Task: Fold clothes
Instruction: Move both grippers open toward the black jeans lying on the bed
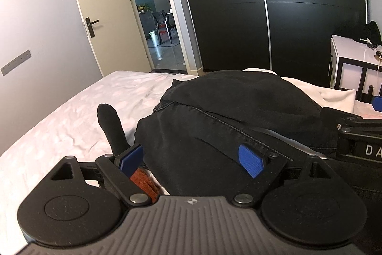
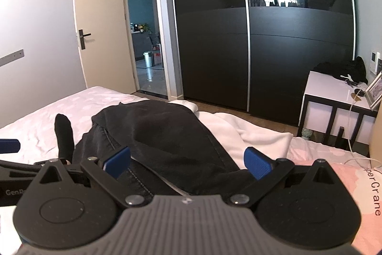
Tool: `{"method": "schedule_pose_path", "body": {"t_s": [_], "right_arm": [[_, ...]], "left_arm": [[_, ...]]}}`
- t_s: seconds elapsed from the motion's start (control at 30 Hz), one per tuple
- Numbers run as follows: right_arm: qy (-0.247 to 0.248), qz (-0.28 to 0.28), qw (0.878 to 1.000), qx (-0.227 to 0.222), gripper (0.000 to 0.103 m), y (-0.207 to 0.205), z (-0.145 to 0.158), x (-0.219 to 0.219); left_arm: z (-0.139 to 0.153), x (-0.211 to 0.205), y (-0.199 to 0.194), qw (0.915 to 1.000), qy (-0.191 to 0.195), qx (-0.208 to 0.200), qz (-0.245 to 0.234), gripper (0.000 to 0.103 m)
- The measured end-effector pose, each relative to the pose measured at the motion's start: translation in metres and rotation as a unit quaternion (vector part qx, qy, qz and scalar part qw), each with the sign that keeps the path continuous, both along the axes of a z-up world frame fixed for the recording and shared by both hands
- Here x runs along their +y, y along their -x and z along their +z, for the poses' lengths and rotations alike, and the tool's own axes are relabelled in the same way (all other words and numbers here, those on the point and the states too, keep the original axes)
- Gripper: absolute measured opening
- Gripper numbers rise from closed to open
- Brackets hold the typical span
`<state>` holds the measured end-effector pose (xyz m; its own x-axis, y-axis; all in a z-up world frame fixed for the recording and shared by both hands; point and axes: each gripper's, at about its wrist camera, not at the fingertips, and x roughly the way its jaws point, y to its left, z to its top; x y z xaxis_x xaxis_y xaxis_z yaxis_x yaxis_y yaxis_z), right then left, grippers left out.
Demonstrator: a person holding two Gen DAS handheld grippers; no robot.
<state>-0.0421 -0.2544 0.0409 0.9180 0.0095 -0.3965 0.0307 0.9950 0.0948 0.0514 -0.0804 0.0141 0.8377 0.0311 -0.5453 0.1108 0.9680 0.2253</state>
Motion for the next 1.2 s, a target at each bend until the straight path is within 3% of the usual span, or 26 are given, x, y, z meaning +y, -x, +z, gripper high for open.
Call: {"method": "schedule_pose_path", "body": {"t_s": [1.2], "right_arm": [[0.007,0.047,0.999,0.026,0.102,-0.001,-0.012,0.022]], "left_arm": [[-0.008,0.020,0.001,0.9997,-0.006,0.022,0.013,0.100]]}}
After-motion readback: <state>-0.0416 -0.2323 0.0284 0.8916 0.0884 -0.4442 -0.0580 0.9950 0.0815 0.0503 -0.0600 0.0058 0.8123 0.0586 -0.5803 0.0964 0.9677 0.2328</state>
